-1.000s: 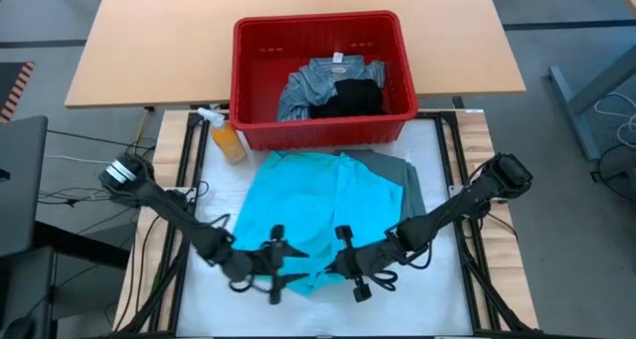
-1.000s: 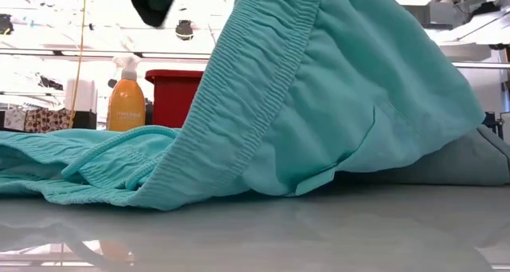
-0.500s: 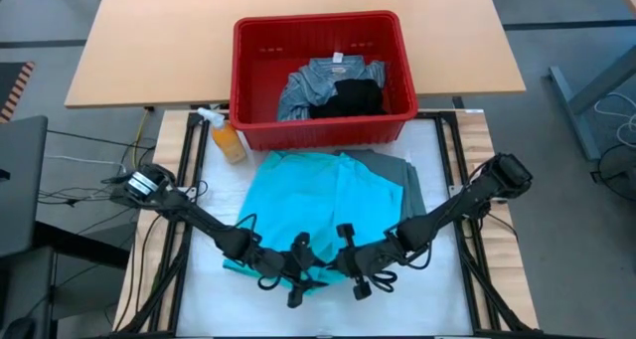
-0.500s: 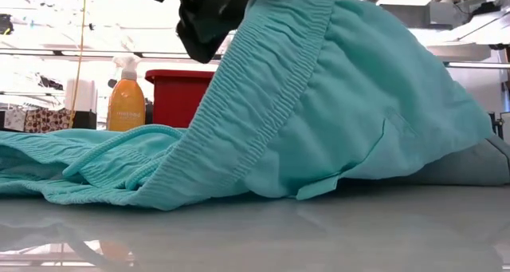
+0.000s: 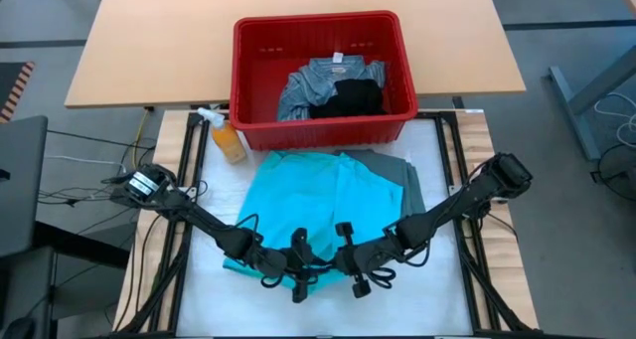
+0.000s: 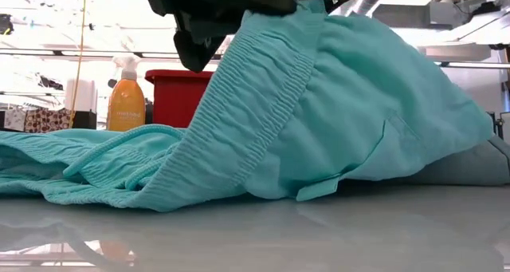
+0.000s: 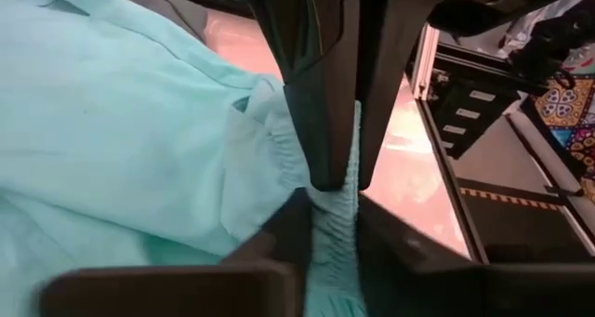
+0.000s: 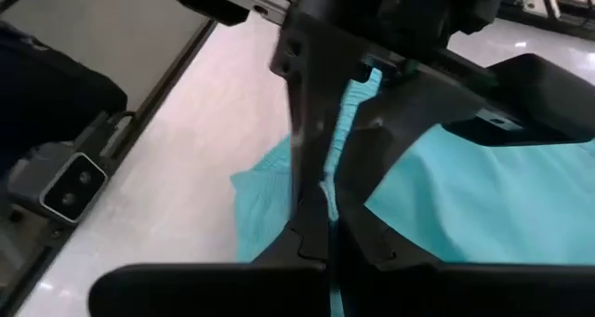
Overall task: Fold Laundry from Bin
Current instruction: Fold the light blue shorts
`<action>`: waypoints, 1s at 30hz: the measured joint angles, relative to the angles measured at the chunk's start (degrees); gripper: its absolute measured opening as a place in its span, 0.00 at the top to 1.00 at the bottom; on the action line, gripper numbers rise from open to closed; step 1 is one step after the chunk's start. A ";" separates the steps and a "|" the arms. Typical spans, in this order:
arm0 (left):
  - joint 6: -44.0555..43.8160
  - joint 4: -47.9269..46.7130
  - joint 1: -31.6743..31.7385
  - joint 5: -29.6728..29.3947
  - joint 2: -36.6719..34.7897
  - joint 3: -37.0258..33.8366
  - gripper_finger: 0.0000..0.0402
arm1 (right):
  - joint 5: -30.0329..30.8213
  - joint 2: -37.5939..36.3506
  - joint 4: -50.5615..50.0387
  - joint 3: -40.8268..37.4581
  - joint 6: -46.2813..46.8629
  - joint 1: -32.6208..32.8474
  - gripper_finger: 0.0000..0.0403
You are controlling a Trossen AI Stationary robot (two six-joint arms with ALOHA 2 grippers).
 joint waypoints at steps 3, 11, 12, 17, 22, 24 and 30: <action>0.56 0.03 -0.02 0.69 0.00 0.00 0.98 | -0.11 0.00 0.15 0.00 1.99 0.02 0.92; 2.81 -0.08 -3.11 1.29 0.00 0.00 1.00 | 0.11 -1.43 -3.83 0.26 -3.49 1.04 0.67; 3.04 -0.06 -3.58 1.82 0.00 0.00 1.00 | 1.37 -2.33 -6.80 0.88 -4.27 1.39 0.63; 2.82 -0.53 -5.84 2.13 -0.01 0.00 1.00 | 11.26 -8.89 -26.85 4.92 3.02 2.16 0.46; 1.47 -4.03 -8.14 2.08 -0.81 0.00 1.00 | 10.55 -12.00 -49.29 2.51 6.91 1.77 0.40; 0.59 -6.74 -9.17 1.41 -1.63 -0.01 1.00 | 10.25 -12.09 -55.65 1.36 3.64 1.87 0.40; -1.66 -11.02 -10.65 0.76 -2.69 -0.02 1.00 | 12.64 -11.98 -59.79 -0.06 0.79 -1.03 0.40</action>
